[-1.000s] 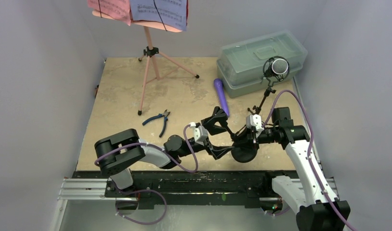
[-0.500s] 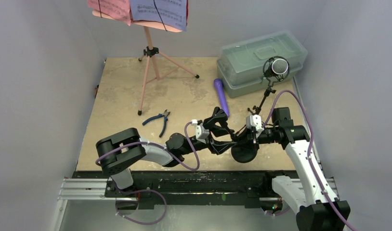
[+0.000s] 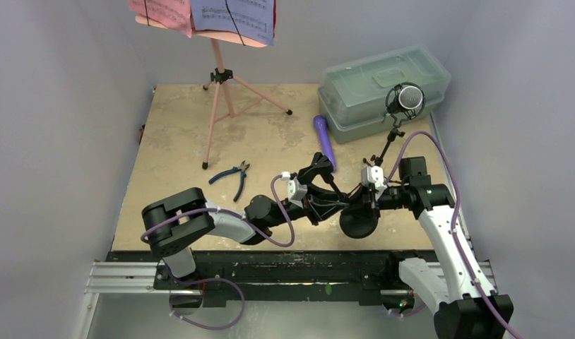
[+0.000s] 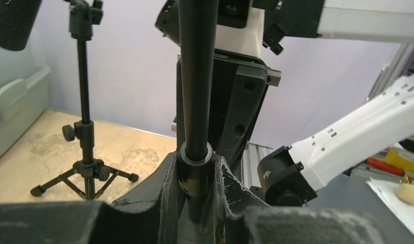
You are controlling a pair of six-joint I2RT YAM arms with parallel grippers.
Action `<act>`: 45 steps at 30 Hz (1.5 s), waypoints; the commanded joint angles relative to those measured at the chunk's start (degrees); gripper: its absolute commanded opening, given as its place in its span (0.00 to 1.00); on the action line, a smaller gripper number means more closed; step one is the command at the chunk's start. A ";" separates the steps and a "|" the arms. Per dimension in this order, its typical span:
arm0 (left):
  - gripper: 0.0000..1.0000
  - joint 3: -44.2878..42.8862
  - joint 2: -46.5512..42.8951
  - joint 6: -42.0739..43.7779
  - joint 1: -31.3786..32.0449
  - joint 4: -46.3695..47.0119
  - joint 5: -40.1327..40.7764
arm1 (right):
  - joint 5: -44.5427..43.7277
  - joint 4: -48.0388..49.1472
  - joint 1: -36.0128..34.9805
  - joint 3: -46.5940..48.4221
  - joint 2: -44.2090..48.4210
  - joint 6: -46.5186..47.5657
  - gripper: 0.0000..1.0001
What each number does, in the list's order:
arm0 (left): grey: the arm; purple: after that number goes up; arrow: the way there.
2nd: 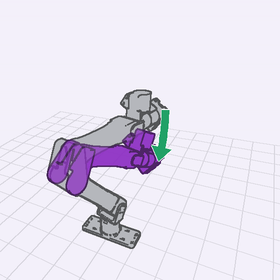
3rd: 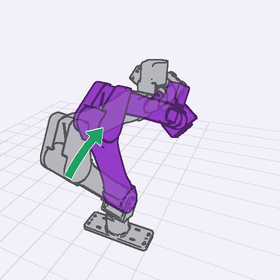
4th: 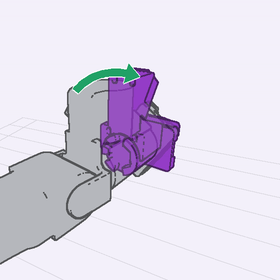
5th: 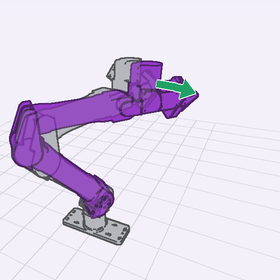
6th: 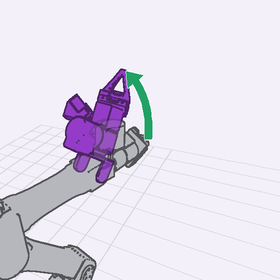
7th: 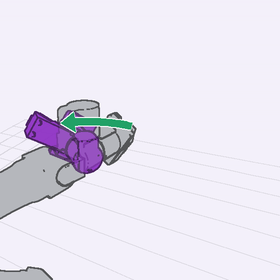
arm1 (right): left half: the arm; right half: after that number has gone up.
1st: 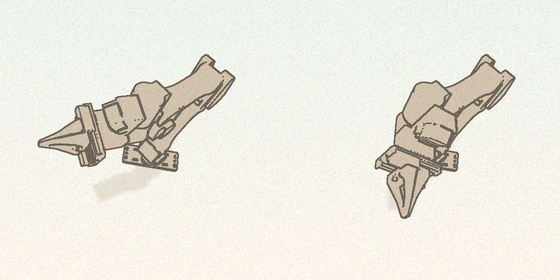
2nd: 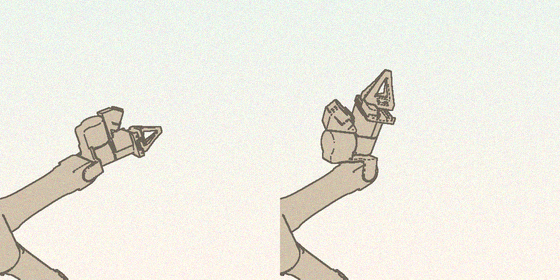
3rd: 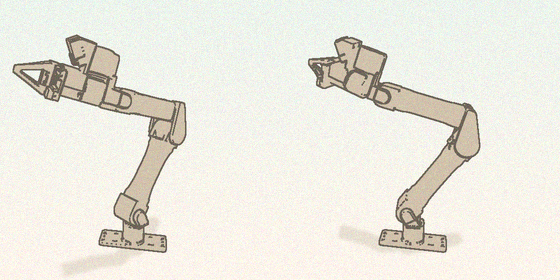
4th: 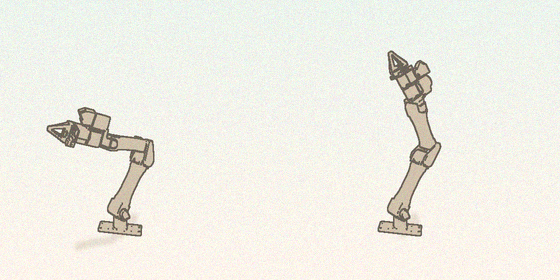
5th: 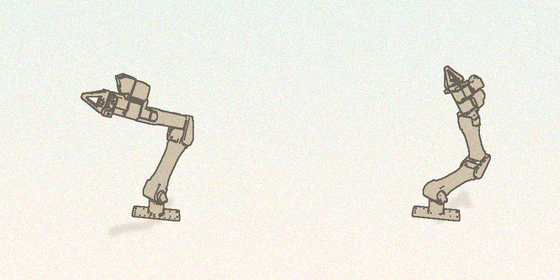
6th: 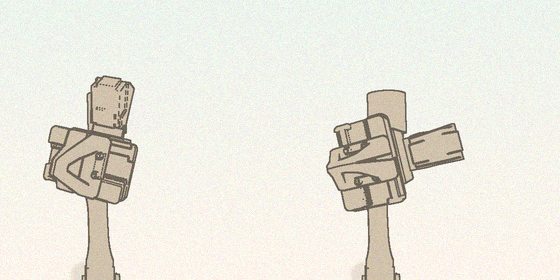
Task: Pack up the instrument practice props
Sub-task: Unscrew the knob on the microphone stand.
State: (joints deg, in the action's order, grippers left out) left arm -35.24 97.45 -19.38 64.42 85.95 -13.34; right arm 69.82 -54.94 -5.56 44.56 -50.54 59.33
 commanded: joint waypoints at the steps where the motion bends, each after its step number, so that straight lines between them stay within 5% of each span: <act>1: 0.00 1.59 -2.60 -6.75 0.42 15.94 10.97 | -0.76 8.82 -0.12 0.72 1.89 -7.24 0.00; 9: 0.00 2.12 -3.95 -9.05 10.04 14.35 45.70 | -7.99 19.56 -0.11 -0.73 2.58 -19.86 0.00; 14: 0.00 -7.10 -5.60 -15.66 15.62 -5.73 68.13 | -11.19 23.24 -0.14 -1.63 3.16 -23.97 0.00; 22: 0.00 -18.74 -6.70 -24.77 18.95 -26.01 85.24 | -17.45 28.15 -0.07 -2.44 3.39 -29.10 0.00; 27: 0.00 -26.15 -7.45 -41.25 18.90 -49.61 86.99 | -17.08 28.44 -0.14 -2.54 3.46 -29.71 0.00; 31: 0.00 -26.49 -8.20 -40.95 18.90 -50.96 84.34 | -13.68 26.91 -0.06 -2.06 3.52 -28.52 0.00; 37: 0.72 -22.94 -11.22 -30.55 18.90 -45.46 75.38 | -8.93 23.49 0.19 -1.12 3.44 -25.03 0.00; 40: 0.86 -20.38 -13.73 -26.64 18.90 -45.92 70.45 | -6.04 20.76 0.44 -0.32 3.28 -22.19 0.00; 45: 0.92 -9.77 -19.77 -14.06 18.90 -39.40 54.94 | -2.55 16.20 0.88 0.81 2.96 -17.26 0.00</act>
State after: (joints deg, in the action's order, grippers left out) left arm -52.69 81.95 -45.80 82.96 39.55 55.55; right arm 61.49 -35.79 -5.15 42.61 -47.72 37.04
